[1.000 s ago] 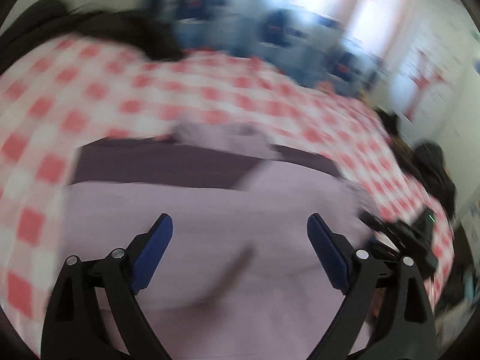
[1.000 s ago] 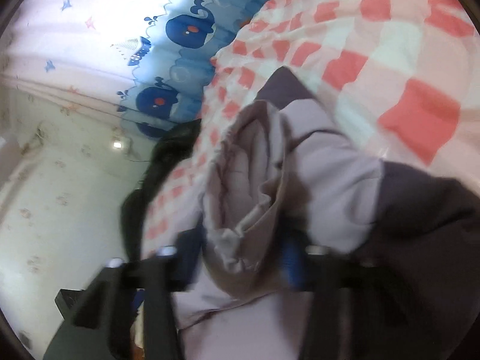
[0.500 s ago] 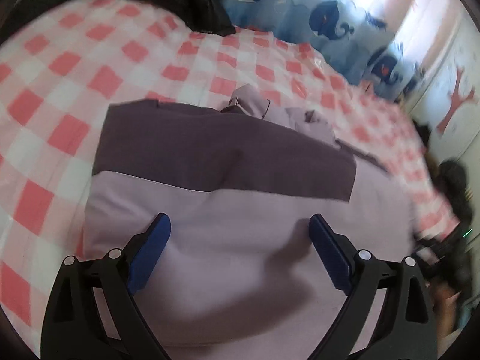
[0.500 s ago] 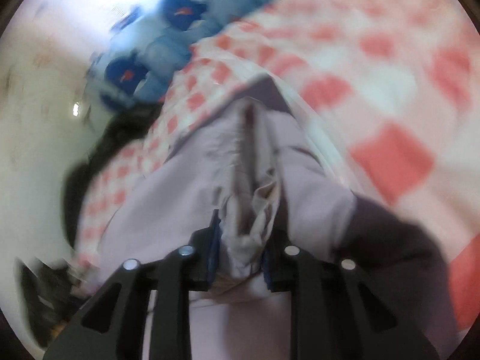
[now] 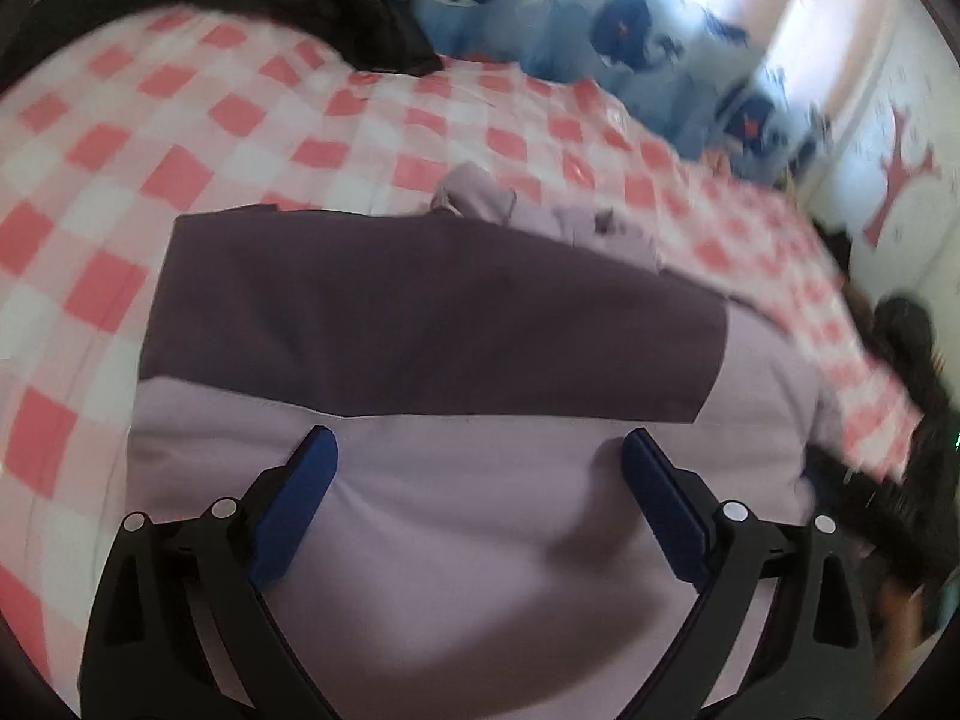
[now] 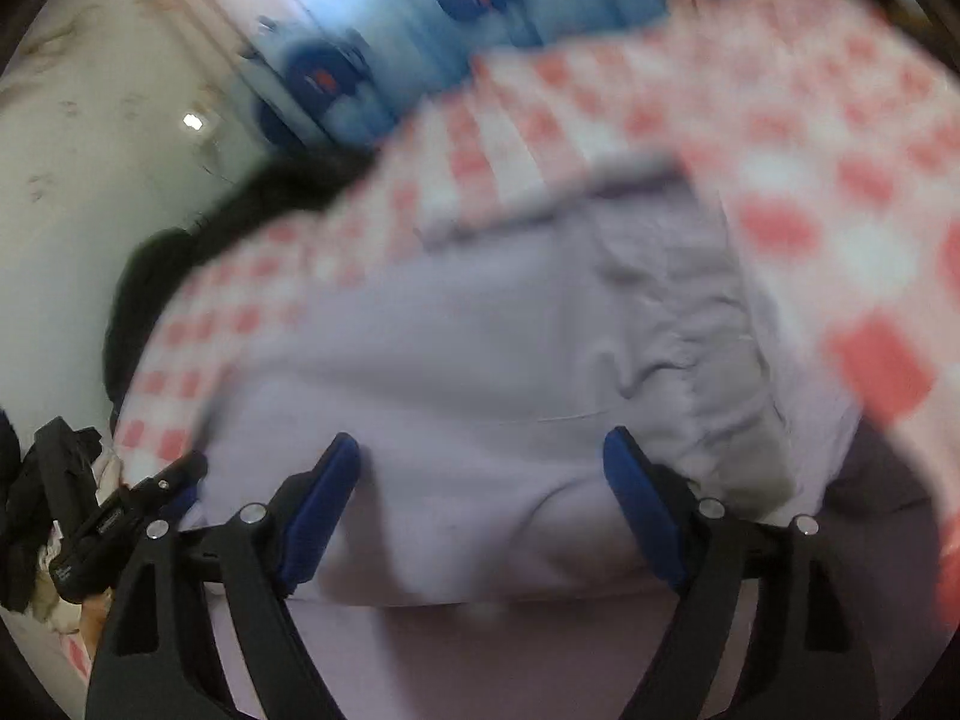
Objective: Fold large clothes
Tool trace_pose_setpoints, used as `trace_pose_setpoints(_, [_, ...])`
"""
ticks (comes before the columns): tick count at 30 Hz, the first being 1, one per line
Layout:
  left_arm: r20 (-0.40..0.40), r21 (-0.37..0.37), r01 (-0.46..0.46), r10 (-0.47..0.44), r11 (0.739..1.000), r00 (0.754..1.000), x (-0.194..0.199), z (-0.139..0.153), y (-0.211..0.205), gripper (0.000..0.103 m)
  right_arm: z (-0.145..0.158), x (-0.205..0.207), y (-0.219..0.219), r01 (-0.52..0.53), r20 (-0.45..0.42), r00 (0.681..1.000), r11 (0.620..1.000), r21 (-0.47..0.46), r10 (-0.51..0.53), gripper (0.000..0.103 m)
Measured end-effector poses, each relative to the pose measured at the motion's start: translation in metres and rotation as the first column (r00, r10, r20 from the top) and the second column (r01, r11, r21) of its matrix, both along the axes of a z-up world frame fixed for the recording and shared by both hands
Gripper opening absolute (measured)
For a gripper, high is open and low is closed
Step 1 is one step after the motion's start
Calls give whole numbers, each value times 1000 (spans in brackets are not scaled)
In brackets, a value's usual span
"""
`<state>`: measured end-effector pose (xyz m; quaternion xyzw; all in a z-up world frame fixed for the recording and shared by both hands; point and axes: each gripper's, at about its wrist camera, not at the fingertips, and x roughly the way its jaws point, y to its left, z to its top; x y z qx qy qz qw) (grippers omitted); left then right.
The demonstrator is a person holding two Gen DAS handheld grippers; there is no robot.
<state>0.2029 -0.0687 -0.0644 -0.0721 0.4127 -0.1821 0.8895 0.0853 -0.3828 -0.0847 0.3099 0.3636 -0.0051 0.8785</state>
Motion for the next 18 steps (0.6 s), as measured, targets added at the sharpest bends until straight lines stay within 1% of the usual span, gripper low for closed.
trace_pose_setpoints(2, [-13, 27, -7, 7, 1000, 1000, -4, 3, -2, 92, 11, -2, -7, -2, -17, 1000, 999, 35, 3, 68])
trace_pose_setpoints(3, [-40, 19, -6, 7, 1000, 999, -8, 9, 2, 92, 19, -7, -9, 7, -14, 1000, 998, 55, -6, 68])
trace_pose_setpoints(4, [-77, -5, -5, 4, 1000, 997, -18, 20, 12, 92, 30, -18, -15, 13, 2, 1000, 996, 83, -13, 69])
trace_pose_setpoints(5, [-89, -23, -7, 5, 1000, 996, -28, 28, 22, 92, 48, -35, -20, 4, 41, 999, 993, 114, -9, 70])
trace_pose_setpoints(6, [-91, -32, -11, 8, 999, 996, -43, 37, 36, 92, 61, -49, -25, -15, 73, 997, 993, 113, 6, 77])
trace_pose_setpoints(7, [-87, -21, -18, 16, 1000, 996, -67, 48, 56, 92, 75, -66, -28, -32, 100, 995, 995, 94, 23, 82])
trace_pose_setpoints(8, [-84, -3, -20, 19, 1000, 996, -84, 53, 71, 92, 89, -93, -33, -44, 118, 992, 997, 64, 36, 91])
trace_pose_setpoints(9, [-87, 25, -16, 18, 1000, 996, -107, 55, 92, 93, 95, -115, -38, -44, 122, 992, 998, 53, 38, 93])
trace_pose_setpoints(10, [-95, 55, -14, 19, 998, 995, -129, 55, 112, 94, 96, -140, -45, -40, 113, 993, 998, 48, 35, 93])
trace_pose_setpoints(11, [-102, 75, -18, 25, 997, 994, -144, 53, 127, 94, 92, -171, -55, -39, 72, 997, 998, 41, 36, 95])
trace_pose_setpoints(12, [-118, 97, -28, 40, 995, 992, -165, 49, 147, 94, 85, -190, -60, -43, 35, 999, 998, 39, 42, 95])
trace_pose_setpoints(13, [-146, 96, -43, 57, 994, 988, -184, 43, 166, 94, 74, -215, -71, -44, -13, 999, 998, 51, 45, 95])
trace_pose_setpoints(14, [-170, 79, -58, 70, 995, 983, -197, 39, 180, 94, 68, -229, -76, -39, -38, 998, 997, 64, 41, 95])
trace_pose_setpoints(15, [-204, 42, -81, 88, 996, 975, -214, 33, 197, 94, 56, -250, -83, -34, -76, 996, 995, 97, 41, 95])
trace_pose_setpoints(16, [-239, 7, -112, 110, 994, 965, -230, 26, 211, 94, 42, -270, -89, -50, -123, 990, 989, 140, 67, 95])
trace_pose_setpoints(18, [-281, -45, -155, 137, 987, 950, -254, 16, 228, 94, 24, -296, -90, -63, -186, 978, 984, 167, 94, 95])
